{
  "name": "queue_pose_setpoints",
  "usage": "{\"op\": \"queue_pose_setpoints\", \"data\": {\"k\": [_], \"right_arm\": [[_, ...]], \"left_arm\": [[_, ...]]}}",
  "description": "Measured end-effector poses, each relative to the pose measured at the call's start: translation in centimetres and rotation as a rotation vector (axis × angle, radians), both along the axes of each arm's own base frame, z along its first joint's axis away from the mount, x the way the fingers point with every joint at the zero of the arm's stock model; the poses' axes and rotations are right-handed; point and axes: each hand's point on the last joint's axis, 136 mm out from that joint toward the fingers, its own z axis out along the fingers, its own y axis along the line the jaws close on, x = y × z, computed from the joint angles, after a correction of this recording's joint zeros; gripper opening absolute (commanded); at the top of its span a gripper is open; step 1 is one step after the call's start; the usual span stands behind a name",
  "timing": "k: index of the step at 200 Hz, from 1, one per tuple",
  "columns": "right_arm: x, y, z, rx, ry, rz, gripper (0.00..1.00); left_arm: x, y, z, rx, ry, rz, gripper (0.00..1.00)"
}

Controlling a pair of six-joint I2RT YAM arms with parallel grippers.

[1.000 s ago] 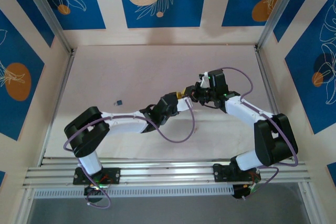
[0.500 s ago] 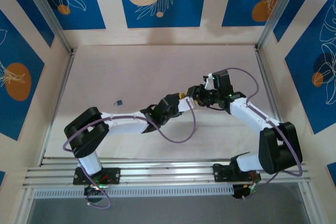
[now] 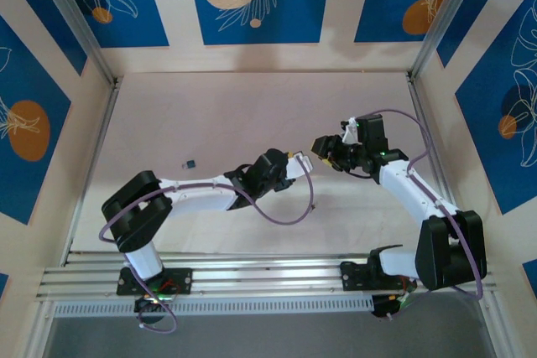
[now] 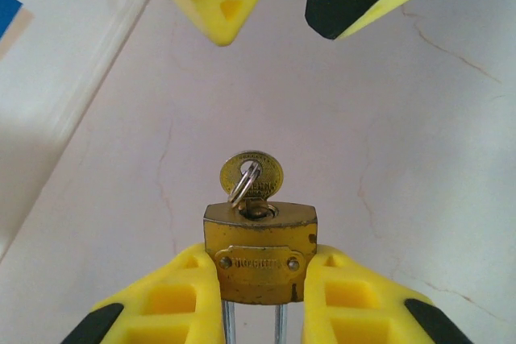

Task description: Unlock with the key

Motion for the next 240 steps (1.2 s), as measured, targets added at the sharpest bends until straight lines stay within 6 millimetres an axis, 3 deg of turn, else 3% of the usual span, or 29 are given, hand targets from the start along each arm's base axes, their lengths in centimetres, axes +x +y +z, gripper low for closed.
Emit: {"op": "queue_pose_setpoints", "data": {"k": [135,172,240], "right_arm": [[-2.6,3.7,-0.7,0.063,-0.059,0.253,0.48],[-2.7,4.0,-1.6,0.054,-0.045,0.277,0.41],[-2.8,4.5,-2.4,0.048,-0.030,0.301,0.38]], "left_arm": [[-1.1,-0.7,0.3,-0.072,0.249,-0.077,0.20],[-1.7,-0.6,-0.2,-0.062,0.284,-0.089,0.20],[-2.1,-0.9,0.0,-0.064,0.313,-0.114,0.20]]}}
